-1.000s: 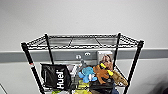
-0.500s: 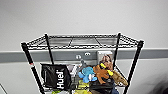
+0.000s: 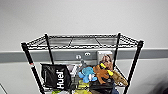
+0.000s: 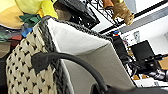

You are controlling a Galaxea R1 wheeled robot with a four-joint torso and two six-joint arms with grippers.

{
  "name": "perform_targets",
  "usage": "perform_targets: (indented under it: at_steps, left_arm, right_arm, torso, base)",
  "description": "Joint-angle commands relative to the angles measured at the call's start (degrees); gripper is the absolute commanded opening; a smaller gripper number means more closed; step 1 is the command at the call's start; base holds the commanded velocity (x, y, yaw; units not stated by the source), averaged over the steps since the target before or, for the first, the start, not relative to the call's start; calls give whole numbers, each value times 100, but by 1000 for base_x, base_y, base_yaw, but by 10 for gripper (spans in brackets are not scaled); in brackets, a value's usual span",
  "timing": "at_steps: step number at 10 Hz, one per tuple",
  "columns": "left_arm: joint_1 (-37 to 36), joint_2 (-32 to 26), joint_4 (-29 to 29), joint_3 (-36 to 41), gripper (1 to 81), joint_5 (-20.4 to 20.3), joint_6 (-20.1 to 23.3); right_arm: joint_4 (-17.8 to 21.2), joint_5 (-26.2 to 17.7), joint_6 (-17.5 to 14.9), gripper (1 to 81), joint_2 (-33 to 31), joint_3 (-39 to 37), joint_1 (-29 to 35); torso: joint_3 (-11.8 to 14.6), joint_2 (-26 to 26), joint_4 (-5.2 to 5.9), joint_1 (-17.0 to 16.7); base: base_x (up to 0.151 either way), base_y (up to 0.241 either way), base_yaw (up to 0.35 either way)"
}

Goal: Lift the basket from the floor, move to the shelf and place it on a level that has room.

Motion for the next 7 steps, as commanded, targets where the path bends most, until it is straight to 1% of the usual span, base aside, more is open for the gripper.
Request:
perform_targets:
  at_steps: [1,7]
  left_arm:
    - [-849,-462,94,864,10,162,31]
    - [-1509,-980,50,1761,10,162,-40]
  right_arm:
    - [-166,-13,41,10,-340,844,885]
    - [-140,5,103,10,-938,1538,1316]
  torso:
    - [0,0,0,0]
    - [0,0,0,0]
  base:
    - [0,0,0]
    - [0,0,0]
